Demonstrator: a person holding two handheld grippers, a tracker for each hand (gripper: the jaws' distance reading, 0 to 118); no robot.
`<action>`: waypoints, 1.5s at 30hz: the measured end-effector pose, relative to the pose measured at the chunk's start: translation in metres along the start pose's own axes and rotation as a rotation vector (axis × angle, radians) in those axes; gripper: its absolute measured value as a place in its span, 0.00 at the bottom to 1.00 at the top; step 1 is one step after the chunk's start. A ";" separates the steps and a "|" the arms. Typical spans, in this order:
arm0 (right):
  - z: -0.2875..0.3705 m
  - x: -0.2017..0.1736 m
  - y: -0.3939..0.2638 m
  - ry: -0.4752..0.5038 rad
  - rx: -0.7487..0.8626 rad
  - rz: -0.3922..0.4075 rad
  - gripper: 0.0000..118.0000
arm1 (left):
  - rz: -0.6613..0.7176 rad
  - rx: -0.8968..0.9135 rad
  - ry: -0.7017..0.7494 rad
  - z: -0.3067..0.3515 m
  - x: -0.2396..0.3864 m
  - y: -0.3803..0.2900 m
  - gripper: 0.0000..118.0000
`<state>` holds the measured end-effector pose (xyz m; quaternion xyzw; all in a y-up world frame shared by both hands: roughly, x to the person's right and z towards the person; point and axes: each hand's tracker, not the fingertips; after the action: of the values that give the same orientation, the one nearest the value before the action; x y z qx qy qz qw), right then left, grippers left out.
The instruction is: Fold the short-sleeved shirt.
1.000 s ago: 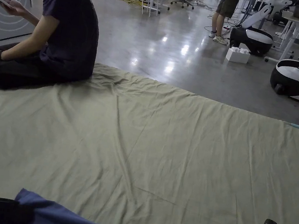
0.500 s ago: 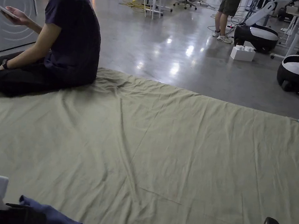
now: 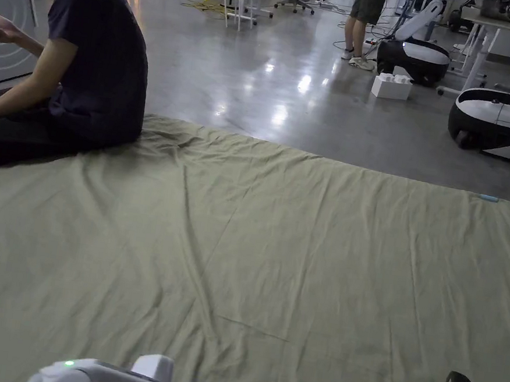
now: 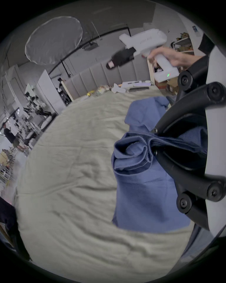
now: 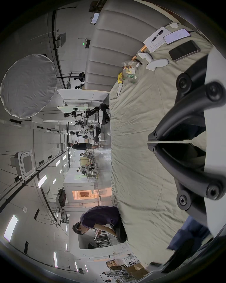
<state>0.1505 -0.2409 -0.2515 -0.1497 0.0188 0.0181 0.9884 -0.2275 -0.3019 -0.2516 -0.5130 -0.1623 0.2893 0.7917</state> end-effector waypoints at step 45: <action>0.010 0.019 -0.018 -0.025 -0.061 -0.030 0.02 | -0.079 -0.149 0.140 -0.044 -0.010 -0.057 0.17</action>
<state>0.1701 -0.2546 -0.2375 -0.1797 0.0036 0.0057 0.9837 -0.1940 -0.3577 -0.2178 -0.5826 -0.1476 0.2084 0.7716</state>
